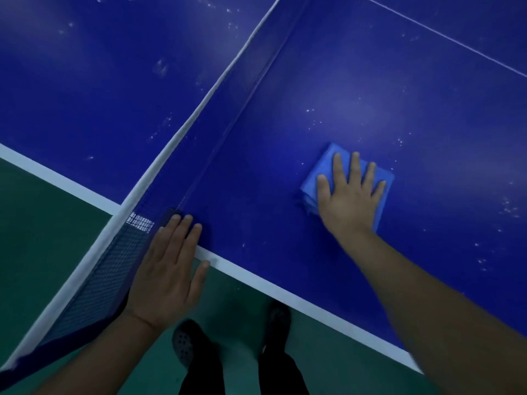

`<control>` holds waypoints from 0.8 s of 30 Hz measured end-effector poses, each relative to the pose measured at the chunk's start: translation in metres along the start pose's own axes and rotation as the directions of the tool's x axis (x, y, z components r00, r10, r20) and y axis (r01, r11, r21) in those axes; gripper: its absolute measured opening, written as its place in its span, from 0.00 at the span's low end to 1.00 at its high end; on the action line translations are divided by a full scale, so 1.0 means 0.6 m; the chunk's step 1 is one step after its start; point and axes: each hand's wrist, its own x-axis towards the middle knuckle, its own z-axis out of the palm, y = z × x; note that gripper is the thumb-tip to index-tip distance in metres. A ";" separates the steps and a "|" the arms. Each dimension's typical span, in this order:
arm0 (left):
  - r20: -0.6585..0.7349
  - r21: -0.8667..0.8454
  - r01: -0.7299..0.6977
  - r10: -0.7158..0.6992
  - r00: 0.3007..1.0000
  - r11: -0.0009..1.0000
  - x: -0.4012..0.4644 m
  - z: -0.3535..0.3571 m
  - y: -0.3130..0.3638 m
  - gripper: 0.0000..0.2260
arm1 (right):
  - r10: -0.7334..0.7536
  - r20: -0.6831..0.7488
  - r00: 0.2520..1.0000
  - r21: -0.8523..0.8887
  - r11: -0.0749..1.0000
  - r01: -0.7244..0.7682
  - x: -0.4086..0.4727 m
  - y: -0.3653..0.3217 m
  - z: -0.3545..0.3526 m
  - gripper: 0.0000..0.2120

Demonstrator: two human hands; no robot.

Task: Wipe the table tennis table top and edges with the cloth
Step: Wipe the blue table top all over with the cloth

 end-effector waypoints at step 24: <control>-0.047 -0.048 -0.030 0.027 0.999 0.998 0.014 -0.002 -0.019 0.31 | -0.838 0.059 0.543 -0.156 0.530 0.834 -0.077 -0.102 0.040 0.29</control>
